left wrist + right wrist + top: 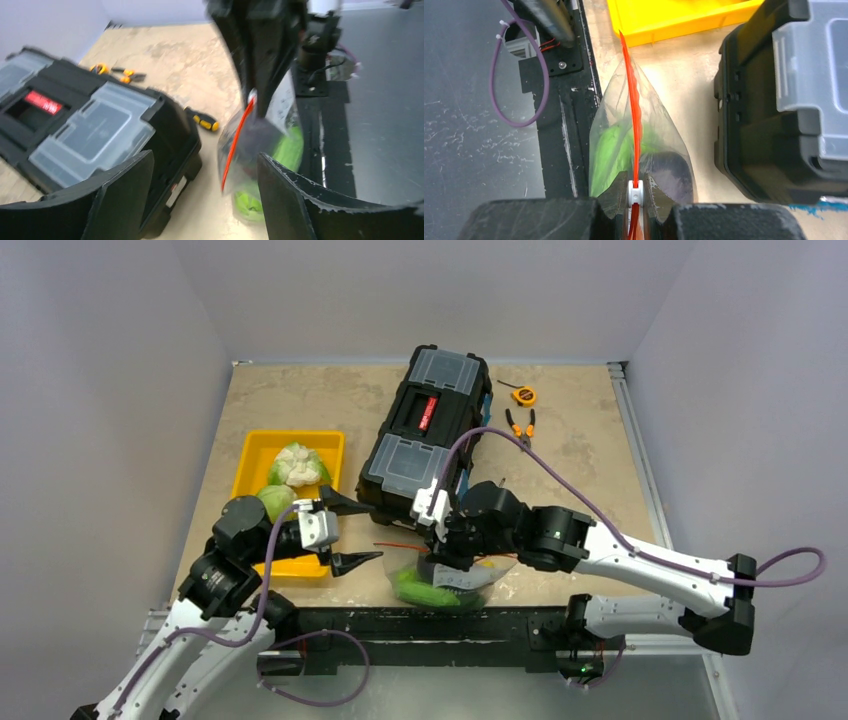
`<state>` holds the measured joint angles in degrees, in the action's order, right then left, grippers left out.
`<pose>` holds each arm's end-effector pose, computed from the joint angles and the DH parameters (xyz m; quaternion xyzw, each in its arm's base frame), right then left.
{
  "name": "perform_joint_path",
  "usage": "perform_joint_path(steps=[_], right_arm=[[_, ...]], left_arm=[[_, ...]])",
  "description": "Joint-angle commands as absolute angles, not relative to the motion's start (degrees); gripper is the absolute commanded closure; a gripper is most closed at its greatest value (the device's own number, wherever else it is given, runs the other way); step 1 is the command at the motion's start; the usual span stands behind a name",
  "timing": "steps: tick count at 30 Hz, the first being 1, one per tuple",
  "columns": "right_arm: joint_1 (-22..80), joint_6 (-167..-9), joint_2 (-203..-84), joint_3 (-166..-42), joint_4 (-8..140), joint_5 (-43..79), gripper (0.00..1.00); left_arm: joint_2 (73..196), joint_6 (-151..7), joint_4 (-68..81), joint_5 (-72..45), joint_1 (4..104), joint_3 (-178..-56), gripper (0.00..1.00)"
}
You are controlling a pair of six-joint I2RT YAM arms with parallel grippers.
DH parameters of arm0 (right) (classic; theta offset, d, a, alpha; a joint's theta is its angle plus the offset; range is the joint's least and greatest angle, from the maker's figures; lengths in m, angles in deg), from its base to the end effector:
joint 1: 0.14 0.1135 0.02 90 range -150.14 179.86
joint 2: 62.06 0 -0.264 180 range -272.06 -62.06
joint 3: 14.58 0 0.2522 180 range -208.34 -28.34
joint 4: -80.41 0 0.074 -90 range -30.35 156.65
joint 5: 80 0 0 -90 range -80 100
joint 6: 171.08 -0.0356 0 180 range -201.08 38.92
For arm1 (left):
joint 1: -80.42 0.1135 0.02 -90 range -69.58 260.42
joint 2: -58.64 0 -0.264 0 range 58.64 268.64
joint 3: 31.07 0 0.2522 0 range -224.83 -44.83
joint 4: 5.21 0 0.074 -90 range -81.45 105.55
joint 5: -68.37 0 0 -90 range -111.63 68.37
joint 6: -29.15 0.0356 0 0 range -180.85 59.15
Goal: Place the food in the zip-top bag and seal the zipper
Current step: Zip the zipper food storage bag at the center of the board.
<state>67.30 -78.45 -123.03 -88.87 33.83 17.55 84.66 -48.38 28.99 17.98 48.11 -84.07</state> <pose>0.0834 0.2130 0.3425 -0.5296 0.7009 0.3030 0.3693 0.0793 -0.0770 0.3310 0.4760 0.5673 -0.3576 0.5690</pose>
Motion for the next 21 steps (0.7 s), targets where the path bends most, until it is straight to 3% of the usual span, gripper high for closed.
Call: perform_joint_path(steps=[1, 5, 12, 21], right_arm=[[67.16, -75.34, -125.94, -93.13, 36.82, 20.96, 1.0], [67.18, -74.23, -128.36, -94.71, 38.74, 22.0, 1.0], [67.18, -72.74, -130.92, -98.99, 38.95, 22.74, 1.0], [67.18, -72.31, -132.51, -100.11, 40.39, 23.24, 1.0]], left_arm=[[87.66, -46.98, 26.33, 32.09, 48.2, -90.3, 0.24], [95.66, -42.6, 34.44, 39.76, 46.49, -94.52, 0.26], [102.17, -38.52, 39.31, 34.65, 40.66, -94.64, 0.32], [99.7, -38.66, 37.3, 24.12, 40.7, -91.62, 0.67]])
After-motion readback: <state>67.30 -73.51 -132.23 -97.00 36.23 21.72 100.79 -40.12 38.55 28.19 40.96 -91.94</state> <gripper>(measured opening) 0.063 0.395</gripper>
